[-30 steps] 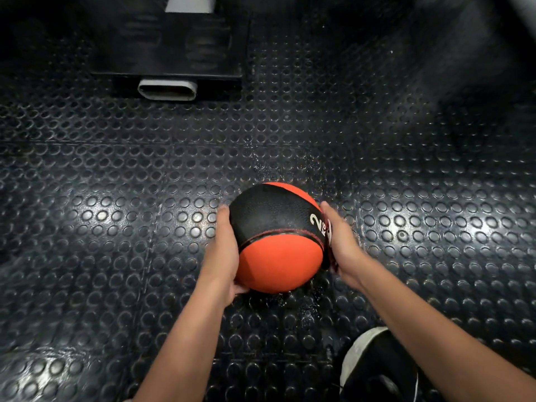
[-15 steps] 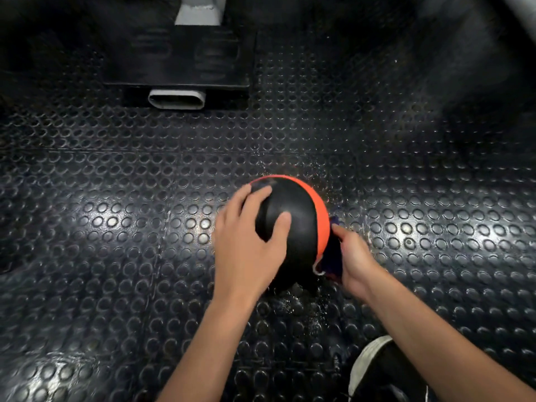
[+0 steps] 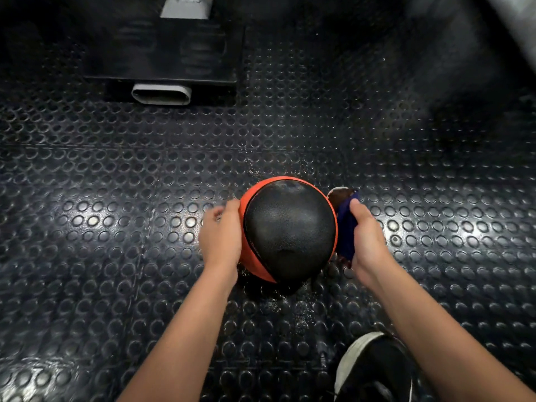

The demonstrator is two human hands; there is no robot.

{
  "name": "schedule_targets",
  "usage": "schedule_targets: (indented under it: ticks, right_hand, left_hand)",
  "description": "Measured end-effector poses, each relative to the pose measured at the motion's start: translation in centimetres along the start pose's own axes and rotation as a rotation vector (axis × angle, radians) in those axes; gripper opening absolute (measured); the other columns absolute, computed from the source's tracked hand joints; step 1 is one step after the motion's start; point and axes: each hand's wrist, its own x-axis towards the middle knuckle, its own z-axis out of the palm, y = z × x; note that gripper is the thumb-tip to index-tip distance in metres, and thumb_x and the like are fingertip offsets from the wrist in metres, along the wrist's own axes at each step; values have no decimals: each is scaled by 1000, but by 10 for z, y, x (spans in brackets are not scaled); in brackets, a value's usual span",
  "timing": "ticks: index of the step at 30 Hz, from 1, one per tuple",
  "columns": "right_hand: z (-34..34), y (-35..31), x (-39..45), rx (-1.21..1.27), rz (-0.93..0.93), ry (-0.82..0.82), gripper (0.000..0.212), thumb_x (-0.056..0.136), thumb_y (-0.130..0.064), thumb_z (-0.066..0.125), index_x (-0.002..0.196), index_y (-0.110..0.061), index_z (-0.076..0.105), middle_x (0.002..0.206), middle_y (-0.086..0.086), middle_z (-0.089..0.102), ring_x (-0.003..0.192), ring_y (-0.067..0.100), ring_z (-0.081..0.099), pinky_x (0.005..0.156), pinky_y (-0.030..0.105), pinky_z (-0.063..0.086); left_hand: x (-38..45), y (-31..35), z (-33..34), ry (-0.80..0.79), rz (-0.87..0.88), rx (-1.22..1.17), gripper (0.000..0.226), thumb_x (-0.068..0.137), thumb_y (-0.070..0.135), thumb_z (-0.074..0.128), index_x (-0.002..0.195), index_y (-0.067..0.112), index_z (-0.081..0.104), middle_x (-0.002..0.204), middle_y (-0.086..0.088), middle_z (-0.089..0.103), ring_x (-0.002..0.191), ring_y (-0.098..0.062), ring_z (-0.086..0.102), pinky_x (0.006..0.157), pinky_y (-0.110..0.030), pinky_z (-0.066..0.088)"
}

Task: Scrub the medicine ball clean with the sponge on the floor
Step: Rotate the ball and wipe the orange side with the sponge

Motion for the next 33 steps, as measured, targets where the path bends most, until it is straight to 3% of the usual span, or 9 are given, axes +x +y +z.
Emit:
schedule_targets:
  ticks: [3,8,12,15,20,24,28,30,33]
  right_hand:
    - [7,-3,-1,-99,6,-54,42,100,-53,39,120,-24,63,131,4,69,125,30,62,102,47,49]
    - [17,-2,-12,-121,-140,-21,28,103,-46,42,92,-29,61,103,-1,66,100,17,57,94,42,46]
    - [14,-4,-9,59,-91,-115,44,97,-56,49,133,-36,64,141,0,66,132,15,58,116,44,42]
    - [15,-13,-12,56,9,-92,45,111,-44,35,139,-21,62,124,5,75,113,23,69,93,36,55]
    - [10,-3,-22,106,147,-65,50,112,-45,34,137,-13,64,126,12,75,117,29,69,94,38,54]
    - [4,0,-26,291,168,-14,53,112,-43,34,136,-7,64,127,14,71,111,31,67,87,36,55]
    - [0,-4,-32,318,-7,80,37,104,-50,51,95,-19,68,93,11,68,84,29,63,79,38,51]
    - [2,-7,-41,154,-126,-4,35,95,-59,63,100,-25,64,95,1,67,86,22,62,84,41,49]
    - [7,-8,-45,-106,-258,-14,11,98,-33,66,103,-28,58,89,-7,65,78,14,59,72,33,45]
  left_hand:
    - [-6,3,4,-280,-167,-150,55,89,70,43,93,28,77,107,-10,81,107,-31,74,102,-50,55]
    - [-19,10,10,-129,8,-175,45,80,72,53,89,32,74,106,-3,79,106,-27,71,107,-53,52]
    - [-27,15,-7,-130,244,-174,49,83,67,55,120,36,66,117,16,66,104,-7,61,96,-36,49]
    - [-24,9,-10,-101,264,-100,37,103,61,48,123,31,60,108,19,62,97,0,57,79,-28,40]
    - [-23,-7,-2,-111,190,-112,63,84,78,48,126,38,74,126,17,72,122,-11,65,112,-46,47]
    - [-8,-10,-2,-189,117,-181,55,87,75,55,115,33,79,117,5,79,116,-22,72,109,-57,51]
    - [-4,-7,-4,-175,87,-148,49,95,69,54,112,30,79,110,6,80,111,-20,74,108,-53,53]
    - [-5,-5,-3,-160,91,-138,43,100,62,54,108,29,80,107,8,81,108,-18,74,106,-49,54]
    - [-5,-2,-2,-160,100,-135,44,96,64,56,105,29,80,107,7,81,108,-20,74,106,-52,54]
